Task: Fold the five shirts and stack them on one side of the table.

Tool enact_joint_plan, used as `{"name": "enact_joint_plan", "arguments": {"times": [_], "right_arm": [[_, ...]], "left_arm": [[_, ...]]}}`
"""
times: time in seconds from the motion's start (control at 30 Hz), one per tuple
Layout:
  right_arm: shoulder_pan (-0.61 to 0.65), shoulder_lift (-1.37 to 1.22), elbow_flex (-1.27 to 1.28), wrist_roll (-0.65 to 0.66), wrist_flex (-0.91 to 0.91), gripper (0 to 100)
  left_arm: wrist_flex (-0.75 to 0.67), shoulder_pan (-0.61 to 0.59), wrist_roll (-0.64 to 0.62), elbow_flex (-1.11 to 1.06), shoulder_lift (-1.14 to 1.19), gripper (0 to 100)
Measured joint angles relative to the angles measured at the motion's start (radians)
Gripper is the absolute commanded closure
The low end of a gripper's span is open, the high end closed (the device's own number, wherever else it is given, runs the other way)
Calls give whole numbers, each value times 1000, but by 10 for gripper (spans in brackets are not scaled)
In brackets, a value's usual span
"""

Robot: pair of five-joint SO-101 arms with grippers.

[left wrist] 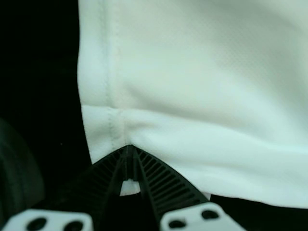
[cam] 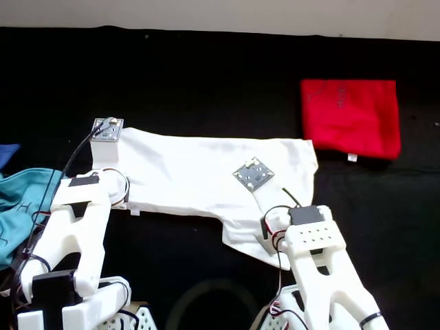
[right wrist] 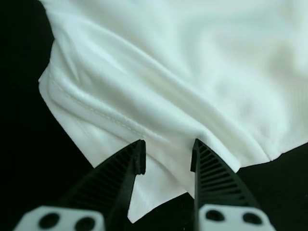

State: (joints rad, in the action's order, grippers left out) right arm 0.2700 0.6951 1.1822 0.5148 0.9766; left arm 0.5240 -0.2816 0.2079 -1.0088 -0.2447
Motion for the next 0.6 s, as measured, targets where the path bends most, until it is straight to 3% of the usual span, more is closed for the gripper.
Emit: {"name": "enact_joint_plan", "arguments": {"times": [0.5, 0.6], "right_arm": [[0, 6, 97, 0, -77, 844], [-2, 5, 98, 0, -91, 899]], "left_arm": [[0, 0, 0, 0, 0, 992], [0, 0, 0, 0, 0, 992]]}}
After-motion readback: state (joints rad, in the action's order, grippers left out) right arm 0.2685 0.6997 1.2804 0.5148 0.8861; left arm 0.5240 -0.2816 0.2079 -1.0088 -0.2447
